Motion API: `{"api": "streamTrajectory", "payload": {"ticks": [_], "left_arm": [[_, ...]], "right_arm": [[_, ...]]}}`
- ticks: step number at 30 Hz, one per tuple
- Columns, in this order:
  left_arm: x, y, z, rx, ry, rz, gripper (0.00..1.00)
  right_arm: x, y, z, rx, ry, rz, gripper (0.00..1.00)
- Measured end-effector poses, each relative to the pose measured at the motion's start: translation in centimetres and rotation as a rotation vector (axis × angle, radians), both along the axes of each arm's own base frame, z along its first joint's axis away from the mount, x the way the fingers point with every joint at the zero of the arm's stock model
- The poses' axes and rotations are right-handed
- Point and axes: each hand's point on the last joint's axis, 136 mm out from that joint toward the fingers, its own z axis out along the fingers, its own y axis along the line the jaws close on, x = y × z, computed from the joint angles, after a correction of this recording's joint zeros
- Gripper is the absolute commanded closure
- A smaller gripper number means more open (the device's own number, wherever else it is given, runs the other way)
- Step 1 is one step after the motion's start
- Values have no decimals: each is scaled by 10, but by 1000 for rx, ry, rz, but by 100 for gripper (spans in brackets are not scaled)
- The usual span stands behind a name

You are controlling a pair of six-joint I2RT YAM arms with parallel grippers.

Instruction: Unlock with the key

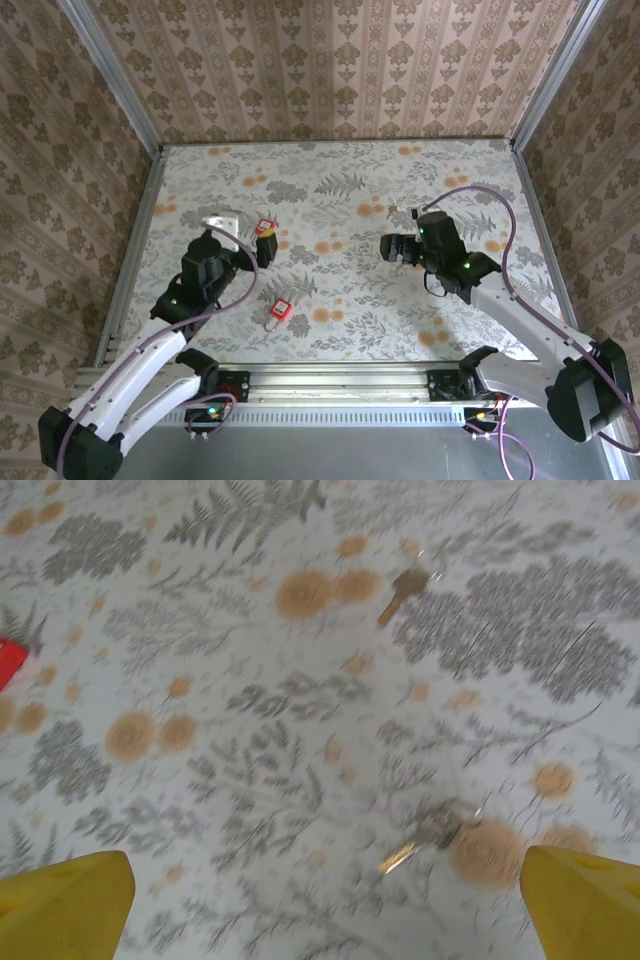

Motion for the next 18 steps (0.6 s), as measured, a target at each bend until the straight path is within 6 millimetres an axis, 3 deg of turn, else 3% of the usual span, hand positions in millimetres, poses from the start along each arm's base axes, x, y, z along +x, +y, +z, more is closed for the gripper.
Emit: {"api": "streamTrajectory", "payload": {"ticks": [6,11,18], "left_arm": [[-38,-20,-37,77,150,-100,0],[-60,-39,-36,100,130,-187,0],[-84,-69,-29,109,59,-312,0]], "right_arm": [[-25,-2,-8,19,81,-28,0],[-32,-17,-40,-31,208,-90,6],[-20,-52,-81,-106,336,-191,27]]}}
